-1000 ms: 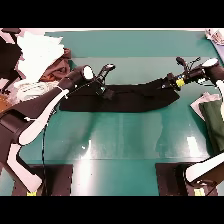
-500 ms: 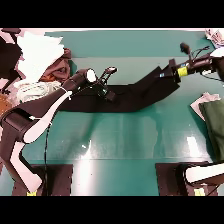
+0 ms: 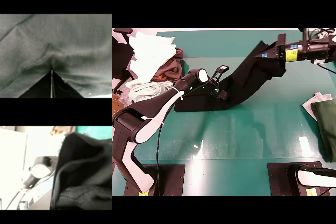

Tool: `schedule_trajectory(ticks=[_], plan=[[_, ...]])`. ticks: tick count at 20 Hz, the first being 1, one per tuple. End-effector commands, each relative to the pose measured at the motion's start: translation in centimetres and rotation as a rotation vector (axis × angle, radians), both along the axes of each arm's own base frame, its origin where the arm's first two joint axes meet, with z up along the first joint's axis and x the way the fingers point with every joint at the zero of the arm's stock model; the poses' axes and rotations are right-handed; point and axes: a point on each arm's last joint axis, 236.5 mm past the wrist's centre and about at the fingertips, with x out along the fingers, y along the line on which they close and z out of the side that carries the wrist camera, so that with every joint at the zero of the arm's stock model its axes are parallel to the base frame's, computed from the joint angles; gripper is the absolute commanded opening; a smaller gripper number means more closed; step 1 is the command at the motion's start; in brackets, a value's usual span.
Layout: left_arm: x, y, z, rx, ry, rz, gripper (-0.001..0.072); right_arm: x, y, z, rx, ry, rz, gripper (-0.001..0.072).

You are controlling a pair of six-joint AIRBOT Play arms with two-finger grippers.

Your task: Fold the shirts.

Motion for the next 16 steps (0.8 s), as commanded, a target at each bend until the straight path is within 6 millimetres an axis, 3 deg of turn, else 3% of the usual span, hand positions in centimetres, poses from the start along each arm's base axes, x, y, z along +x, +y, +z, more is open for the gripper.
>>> schedule_trajectory(ticks=[1, 5, 13, 16], plan=[[0.1, 0.0, 0.0, -0.003, -0.001, 0.01, 0.0022, -1.0, 1.7, -1.2, -0.08, 0.017, 0.009, 0.0014], [0.1, 0.0, -0.7, 0.001, 0.012, 0.017, 0.0022, -1.1, 2.3, 0.0, -0.005, 0.064, -0.011, 0.0014], [0.0, 0.1, -0.7, -0.001, 0.037, 0.05, 0.0022, -1.2, 4.0, 0.0, 0.017, 0.136, -0.047, 0.0014], [1.1, 1.3, 2.6, -0.041, 0.033, 0.141, 0.0022, -0.8, 3.8, -0.7, -0.021, 0.118, -0.064, 0.0014]])
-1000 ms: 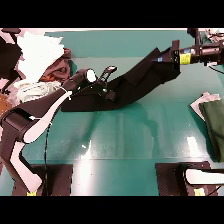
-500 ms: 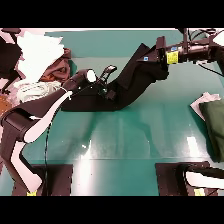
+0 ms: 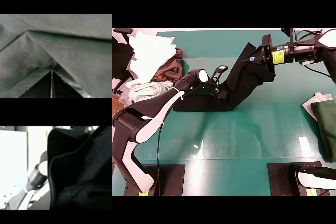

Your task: Fold the shirts.

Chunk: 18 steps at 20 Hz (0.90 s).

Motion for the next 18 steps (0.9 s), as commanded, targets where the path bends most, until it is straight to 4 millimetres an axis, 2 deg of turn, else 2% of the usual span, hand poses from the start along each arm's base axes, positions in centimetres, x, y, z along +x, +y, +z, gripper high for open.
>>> schedule_trajectory(ticks=[1, 3, 5, 8, 10, 12, 14, 16, 18], plan=[[1.2, 1.7, 4.1, -0.036, -0.03, 0.079, 0.0022, 0.5, 0.0, -0.3, -0.02, -0.01, -0.024, 0.0014], [2.5, 5.3, 8.4, -0.036, -0.089, 0.14, 0.0022, 1.1, 0.1, -0.1, -0.014, -0.025, -0.046, 0.0014], [3.4, 10.8, 12.0, 0.011, -0.13, 0.248, 0.0023, 1.6, 1.2, 0.3, 0.001, -0.054, -0.065, 0.0014], [2.8, 19.8, 16.4, 0.092, -0.142, 0.437, 0.0023, 1.4, 6.0, -0.7, 0.02, -0.069, -0.038, 0.0013], [1.0, 24.0, 19.2, 0.126, -0.153, 0.501, 0.0023, 1.6, 10.4, -3.6, 0.022, -0.048, -0.023, 0.0013], [-0.8, 26.9, 21.9, 0.149, -0.182, 0.548, 0.0023, 1.6, 15.1, -7.2, 0.019, -0.032, -0.029, 0.0013], [-2.4, 29.0, 24.1, 0.169, -0.217, 0.582, 0.0023, 1.9, 19.1, -10.5, 0.031, -0.022, -0.072, 0.0014], [-3.9, 30.3, 25.3, 0.182, -0.226, 0.606, 0.0023, 2.4, 22.3, -13.0, 0.098, 0.039, -0.159, 0.0015], [-5.4, 30.9, 25.5, 0.216, -0.209, 0.586, 0.0023, 2.5, 25.8, -14.9, 0.15, 0.089, -0.197, 0.0015]])
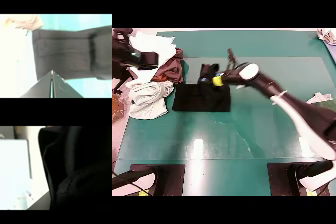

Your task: Fold the shirts.

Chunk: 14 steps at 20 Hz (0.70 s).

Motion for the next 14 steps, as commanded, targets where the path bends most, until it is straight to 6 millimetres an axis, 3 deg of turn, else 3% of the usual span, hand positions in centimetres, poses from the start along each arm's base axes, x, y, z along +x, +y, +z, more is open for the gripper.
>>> schedule_trajectory(ticks=[1, 3, 5, 6, 8, 11, 14], plan=[[-3.1, 2.2, 0.8, 0.055, 0.043, 0.017, 0.0023, 0.6, 6.2, -3.4, 0.076, 0.039, -0.094, 0.0017], [-3.8, 2.2, 0.4, 0.06, 0.077, 0.01, 0.0023, 0.6, 9.9, -3.6, 0.11, 0.01, -0.061, 0.0046], [-3.8, 2.2, 0.4, 0.059, 0.077, 0.01, 0.0023, 1.9, 12.4, -3.4, 0.154, -0.039, -0.081, 0.0283], [-3.8, 2.2, 0.4, 0.059, 0.077, 0.01, 0.0023, 2.9, 13.2, -3.4, 0.176, -0.065, -0.109, 0.0366], [-3.8, 2.2, 0.4, 0.06, 0.077, 0.01, 0.0023, 4.3, 13.1, -4.5, 0.181, -0.072, -0.167, 0.0386], [-3.5, 2.2, 0.5, 0.063, 0.065, 0.005, 0.0023, 3.0, 12.2, -6.4, 0.134, -0.003, -0.097, 0.0446], [-3.3, 2.2, 0.6, 0.067, 0.054, 0.0, 0.0023, 1.8, 9.7, -4.1, 0.074, -0.074, 0.12, 0.0445]])
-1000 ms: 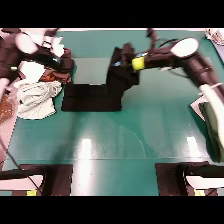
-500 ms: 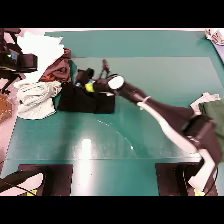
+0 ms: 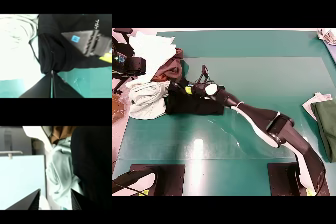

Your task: Fold the shirts.

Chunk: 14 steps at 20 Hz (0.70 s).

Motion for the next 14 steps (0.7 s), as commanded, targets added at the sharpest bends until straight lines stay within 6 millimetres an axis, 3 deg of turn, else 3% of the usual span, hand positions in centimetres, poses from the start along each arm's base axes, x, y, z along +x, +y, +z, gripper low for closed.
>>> schedule_trajectory(ticks=[1, 3, 5, 6, 7, 8, 11, 14], plan=[[0.2, 0.1, 0.0, 0.006, -0.006, -0.006, 0.0023, -1.2, -3.2, 2.0, -0.081, -0.083, 0.223, 0.0446], [-0.1, 0.1, -1.2, 0.007, 0.024, -0.007, 0.0023, 0.2, -8.6, 3.4, -0.213, -0.151, 0.288, 0.0445], [-0.6, 0.0, -3.4, 0.007, 0.084, -0.007, 0.0024, 1.6, -16.7, 2.1, -0.451, -0.103, 0.304, 0.0467], [-1.0, 0.1, -4.6, 0.008, 0.113, -0.008, 0.0023, 1.7, -21.3, 0.8, -0.579, -0.035, 0.304, 0.0641], [-1.3, 0.0, -5.6, 0.007, 0.142, -0.008, 0.0023, 1.2, -25.2, -0.4, -0.673, 0.022, 0.319, 0.0707], [-1.6, 0.0, -6.5, 0.005, 0.165, -0.009, 0.0023, 0.5, -27.7, -1.3, -0.712, 0.058, 0.338, 0.0707], [-2.0, -0.6, -7.1, -0.02, 0.187, -0.018, 0.0023, -0.6, -30.8, -3.5, -0.684, 0.096, 0.333, 0.0707], [-2.2, -1.2, -7.2, -0.04, 0.195, -0.027, 0.0023, -1.6, -29.7, -5.8, -0.578, 0.101, 0.307, 0.0707]])
